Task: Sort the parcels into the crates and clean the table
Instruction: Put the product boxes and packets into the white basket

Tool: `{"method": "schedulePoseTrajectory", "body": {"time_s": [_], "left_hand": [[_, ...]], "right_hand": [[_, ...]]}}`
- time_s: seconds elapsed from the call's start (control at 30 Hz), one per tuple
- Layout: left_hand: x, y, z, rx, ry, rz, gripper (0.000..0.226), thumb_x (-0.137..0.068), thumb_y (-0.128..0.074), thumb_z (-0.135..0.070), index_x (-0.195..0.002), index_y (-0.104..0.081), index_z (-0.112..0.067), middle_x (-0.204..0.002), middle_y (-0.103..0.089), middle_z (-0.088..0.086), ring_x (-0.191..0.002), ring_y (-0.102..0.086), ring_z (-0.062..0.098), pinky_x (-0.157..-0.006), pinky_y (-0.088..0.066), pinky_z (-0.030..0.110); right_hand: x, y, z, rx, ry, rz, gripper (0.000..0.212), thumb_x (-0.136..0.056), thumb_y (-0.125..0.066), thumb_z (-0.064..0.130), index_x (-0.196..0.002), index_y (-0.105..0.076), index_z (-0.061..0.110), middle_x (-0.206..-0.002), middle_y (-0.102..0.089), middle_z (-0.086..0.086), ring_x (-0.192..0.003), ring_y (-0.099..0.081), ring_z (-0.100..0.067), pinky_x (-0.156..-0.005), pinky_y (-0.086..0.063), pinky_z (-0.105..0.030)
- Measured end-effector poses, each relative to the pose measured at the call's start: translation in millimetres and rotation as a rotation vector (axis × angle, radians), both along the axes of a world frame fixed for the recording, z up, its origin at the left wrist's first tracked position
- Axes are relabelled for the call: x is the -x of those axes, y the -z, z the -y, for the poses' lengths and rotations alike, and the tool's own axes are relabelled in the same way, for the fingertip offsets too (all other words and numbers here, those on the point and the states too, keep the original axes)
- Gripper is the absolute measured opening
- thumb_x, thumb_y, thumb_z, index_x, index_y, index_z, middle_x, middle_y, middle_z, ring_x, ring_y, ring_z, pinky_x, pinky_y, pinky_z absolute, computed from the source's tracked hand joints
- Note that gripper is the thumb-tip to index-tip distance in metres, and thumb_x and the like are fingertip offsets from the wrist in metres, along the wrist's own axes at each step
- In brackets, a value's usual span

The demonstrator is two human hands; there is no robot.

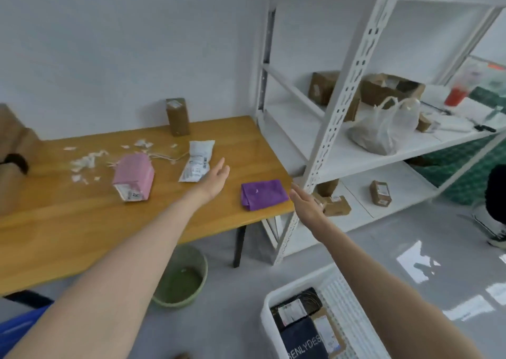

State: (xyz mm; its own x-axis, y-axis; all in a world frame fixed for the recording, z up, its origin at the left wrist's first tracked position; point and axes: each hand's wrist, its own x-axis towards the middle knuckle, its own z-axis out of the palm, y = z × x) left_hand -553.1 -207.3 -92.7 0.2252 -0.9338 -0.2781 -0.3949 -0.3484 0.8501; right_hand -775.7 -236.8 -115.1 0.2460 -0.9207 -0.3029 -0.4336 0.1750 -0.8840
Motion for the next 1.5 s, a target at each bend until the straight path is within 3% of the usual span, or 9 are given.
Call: {"method": "schedulePoseTrajectory", "body": {"time_s": [0.17,0.27,0.4,0.67,1.0,1.13,1.23,1.33,1.5], "left_hand": [[-99.7,0.6,-30.2,-0.041,-0.116,0.029,0.052,-0.103,-0.023,-0.038,-0.151,-0.010,-0.022,-0.158,-0.014,-0.001,-0.142,-0.022,0.021,-0.114,-0.021,0.031],[-169.8,-10.8,-40.8,-0.073,-0.173,0.082,0.053,-0.103,-0.024,-0.038,-0.152,-0.009,-0.026,-0.158,-0.011,0.000,-0.127,-0.042,0.021,-0.101,-0.038,0.017],[-224.9,-23.8,-33.6,-0.086,-0.136,0.102,0.054,-0.104,-0.029,-0.021,-0.152,-0.006,-0.021,-0.158,-0.012,0.002,-0.135,-0.035,0.018,-0.106,-0.030,0.029],[-271.9,-16.6,-4.5,-0.101,-0.124,0.031,0.055,-0.104,-0.028,-0.029,-0.152,-0.002,-0.025,-0.159,-0.004,0.000,-0.145,-0.011,0.024,-0.115,-0.017,0.044],[-325.0,10.9,92.6,-0.157,-0.260,-0.032,0.056,-0.103,-0.030,-0.027,-0.152,-0.002,-0.019,-0.159,-0.003,0.001,-0.146,-0.011,0.020,-0.114,-0.019,0.032],[-342.5,15.6,162.0,-0.207,-0.347,-0.094,0.057,-0.103,-0.029,-0.030,-0.152,-0.001,-0.027,-0.148,-0.032,-0.003,-0.125,-0.044,0.019,-0.081,-0.040,0.023],[-346.2,20.9,213.7,-0.194,-0.371,-0.115,0.056,-0.103,-0.029,-0.026,-0.152,-0.003,-0.026,-0.155,-0.022,-0.001,-0.130,-0.038,0.019,-0.098,-0.038,0.031],[-345.8,34.2,255.7,-0.197,-0.371,-0.154,0.056,-0.102,-0.031,-0.022,-0.151,-0.005,-0.027,-0.159,-0.008,0.000,-0.142,-0.022,0.021,-0.114,-0.026,0.037],[-349.2,51.8,309.7,-0.105,-0.390,-0.213,0.059,-0.099,-0.031,-0.008,-0.151,-0.008,-0.023,-0.156,-0.016,-0.003,-0.142,-0.019,0.019,-0.110,-0.022,0.029]], "right_hand": [[-99.1,-8.0,16.8,0.000,-0.079,0.012,0.048,-0.103,-0.032,0.034,-0.149,-0.029,0.019,-0.154,-0.027,0.003,-0.142,-0.024,-0.016,-0.115,-0.019,-0.030],[-168.9,-14.9,23.8,0.027,-0.138,0.024,0.048,-0.103,-0.033,0.033,-0.149,-0.029,0.018,-0.154,-0.028,0.001,-0.142,-0.025,-0.016,-0.113,-0.020,-0.028],[-226.0,-22.2,36.9,0.027,-0.160,0.027,0.048,-0.103,-0.032,0.033,-0.149,-0.028,0.020,-0.154,-0.028,0.002,-0.142,-0.025,-0.017,-0.111,-0.022,-0.029],[-281.1,-15.7,82.1,0.021,-0.203,-0.043,0.047,-0.104,-0.029,0.031,-0.149,-0.026,0.021,-0.155,-0.026,-0.001,-0.143,-0.023,-0.020,-0.113,-0.022,-0.034],[-351.8,-0.4,223.4,0.021,-0.367,-0.147,0.049,-0.104,-0.031,0.024,-0.151,-0.020,0.022,-0.158,-0.019,-0.003,-0.144,-0.019,-0.023,-0.114,-0.020,-0.035],[-388.4,13.2,277.5,0.044,-0.485,-0.220,0.054,-0.101,-0.034,0.014,-0.152,-0.017,0.020,-0.158,-0.018,-0.002,-0.138,-0.029,-0.021,-0.111,-0.025,-0.033],[-412.7,33.8,312.0,0.043,-0.580,-0.254,0.059,-0.098,-0.035,0.011,-0.152,-0.013,0.023,-0.159,-0.011,-0.002,-0.119,-0.043,-0.011,-0.101,-0.036,-0.029],[-431.3,45.7,334.3,0.074,-0.647,-0.316,0.064,-0.096,-0.032,0.001,-0.153,-0.007,0.019,-0.160,0.003,0.000,-0.147,-0.009,-0.018,-0.106,-0.026,-0.025],[-457.2,74.6,372.2,0.142,-0.694,-0.335,0.074,-0.090,-0.028,-0.008,-0.152,0.003,0.017,-0.160,0.005,0.002,-0.147,0.009,-0.015,-0.108,-0.022,-0.024]]}}
